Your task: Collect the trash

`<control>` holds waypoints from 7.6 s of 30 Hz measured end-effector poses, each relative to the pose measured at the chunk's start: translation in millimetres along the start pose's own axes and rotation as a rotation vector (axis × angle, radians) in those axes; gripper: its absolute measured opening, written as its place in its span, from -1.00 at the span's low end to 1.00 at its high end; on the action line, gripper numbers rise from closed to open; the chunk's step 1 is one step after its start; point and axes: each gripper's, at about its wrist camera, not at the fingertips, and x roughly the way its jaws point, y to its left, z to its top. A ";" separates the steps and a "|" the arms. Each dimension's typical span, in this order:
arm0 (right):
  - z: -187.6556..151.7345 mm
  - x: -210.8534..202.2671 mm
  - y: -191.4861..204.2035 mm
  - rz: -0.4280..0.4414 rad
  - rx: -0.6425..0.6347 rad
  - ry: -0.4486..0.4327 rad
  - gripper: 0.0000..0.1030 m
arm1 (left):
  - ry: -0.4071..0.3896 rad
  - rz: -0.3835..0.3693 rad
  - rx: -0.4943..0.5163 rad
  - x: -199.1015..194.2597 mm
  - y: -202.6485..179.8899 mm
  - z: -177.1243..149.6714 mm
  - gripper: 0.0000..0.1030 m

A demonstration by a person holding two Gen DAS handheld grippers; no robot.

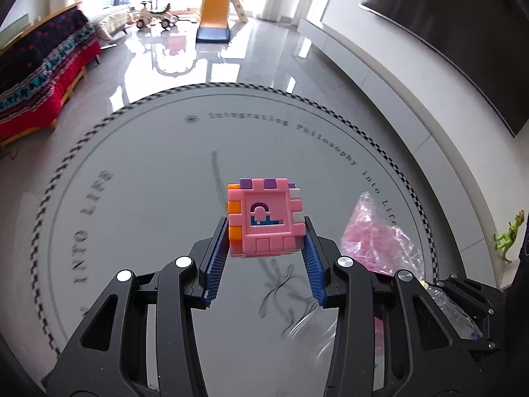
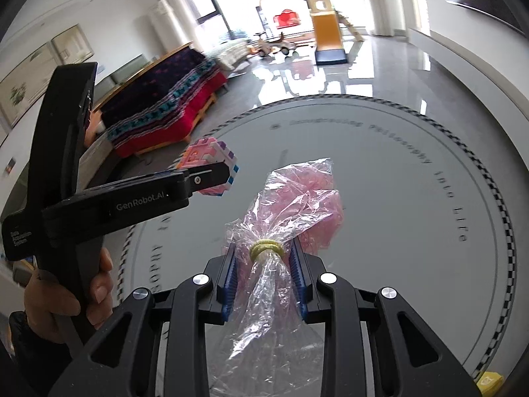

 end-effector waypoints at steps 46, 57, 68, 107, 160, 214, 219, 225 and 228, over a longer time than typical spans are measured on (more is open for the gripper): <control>-263.0 69.3 412.5 0.429 -0.652 0.451 -0.42 | -0.147 0.480 -0.633 -229.1 261.1 -411.7 -0.18; -301.0 101.5 471.4 0.425 -0.744 0.540 0.18 | -0.180 0.665 -0.890 -266.3 305.3 -469.8 0.88; -287.6 108.3 451.5 0.433 -0.685 0.538 0.18 | -0.150 0.652 -0.857 -258.1 309.1 -466.6 0.88; -113.7 80.8 115.8 -0.005 -0.125 0.119 0.43 | -0.137 0.315 -0.236 -52.0 114.2 -181.5 0.88; -61.2 140.2 21.9 -0.302 -0.101 0.034 0.72 | -0.017 0.373 -0.120 76.9 92.1 -118.9 0.88; -58.1 145.8 18.5 -0.336 -0.071 0.047 0.97 | -0.017 0.372 -0.124 78.2 95.2 -117.6 0.88; -57.7 147.4 19.5 -0.336 -0.071 0.047 0.97 | -0.017 0.372 -0.124 78.3 95.0 -117.9 0.88; -57.8 147.0 19.5 -0.336 -0.071 0.047 0.97 | -0.017 0.372 -0.124 78.3 95.1 -117.8 0.88; -57.8 146.8 19.4 -0.336 -0.071 0.047 0.97 | -0.017 0.372 -0.124 78.3 95.1 -117.8 0.88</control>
